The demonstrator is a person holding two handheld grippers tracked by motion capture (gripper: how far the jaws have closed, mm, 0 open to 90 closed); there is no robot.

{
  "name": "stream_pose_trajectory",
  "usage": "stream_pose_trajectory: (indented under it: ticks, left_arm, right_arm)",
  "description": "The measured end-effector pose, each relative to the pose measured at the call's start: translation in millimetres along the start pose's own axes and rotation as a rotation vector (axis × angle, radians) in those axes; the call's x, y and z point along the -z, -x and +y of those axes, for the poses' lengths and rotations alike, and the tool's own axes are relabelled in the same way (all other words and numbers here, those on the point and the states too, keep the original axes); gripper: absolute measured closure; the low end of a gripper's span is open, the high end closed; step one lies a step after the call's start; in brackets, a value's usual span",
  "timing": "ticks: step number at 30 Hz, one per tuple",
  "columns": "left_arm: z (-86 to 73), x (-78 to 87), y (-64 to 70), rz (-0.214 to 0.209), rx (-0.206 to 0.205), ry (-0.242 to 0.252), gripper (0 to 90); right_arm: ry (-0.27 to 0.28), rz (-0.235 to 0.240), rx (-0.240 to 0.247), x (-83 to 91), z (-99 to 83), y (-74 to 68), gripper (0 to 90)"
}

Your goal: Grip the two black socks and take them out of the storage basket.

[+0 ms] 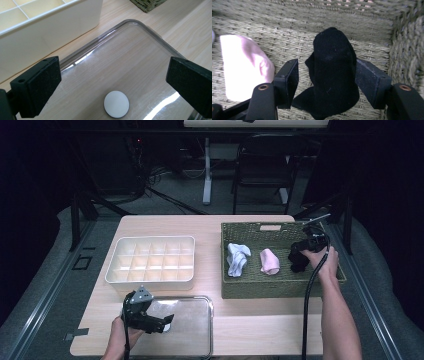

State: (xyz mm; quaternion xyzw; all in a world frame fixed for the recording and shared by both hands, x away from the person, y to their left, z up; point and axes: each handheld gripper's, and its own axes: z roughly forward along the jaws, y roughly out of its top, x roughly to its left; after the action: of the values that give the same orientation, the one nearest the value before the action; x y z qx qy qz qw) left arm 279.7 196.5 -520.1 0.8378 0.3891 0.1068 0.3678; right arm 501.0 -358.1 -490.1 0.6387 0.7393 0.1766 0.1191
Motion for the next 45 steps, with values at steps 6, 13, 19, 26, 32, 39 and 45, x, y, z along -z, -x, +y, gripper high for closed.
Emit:
stream_pose_trajectory:
  ticks: [6,13,19,26,32,39,45]
  left_arm:
    - [-0.9,-0.4,-1.2,0.003,0.008,0.003,0.0]
    - [-1.1,-0.1,-1.5,-0.004,0.008,-0.009,0.0]
    - [-0.9,-0.3,-0.6,-0.008,0.005,-0.009,0.0]
    - [-0.6,-1.0,0.5,-0.013,0.0,-0.011,0.0]
    - [-0.6,-1.3,3.0,-0.015,-0.008,-0.008,0.0]
    - [-0.8,-0.6,2.8,-0.02,-0.009,-0.012,0.0]
    - [-1.4,-0.2,2.0,-0.017,-0.019,-0.011,0.0]
  right_arm:
    - [-0.084,-0.04,0.004,-13.1,3.0,-0.6,41.5]
    - [-0.13,-0.078,0.01,-17.0,4.0,-2.3,61.5]
    - [-0.111,-0.063,-0.01,-11.6,1.7,-7.6,67.0]
    - [-0.102,-0.047,0.019,4.9,0.0,-12.0,67.1]
    - [-0.088,-0.028,0.045,20.1,0.5,-18.5,67.1]
    - [-0.07,-0.02,0.069,36.2,3.1,-26.6,67.0]
    - [-0.047,0.007,0.086,49.6,4.5,-36.0,67.1]
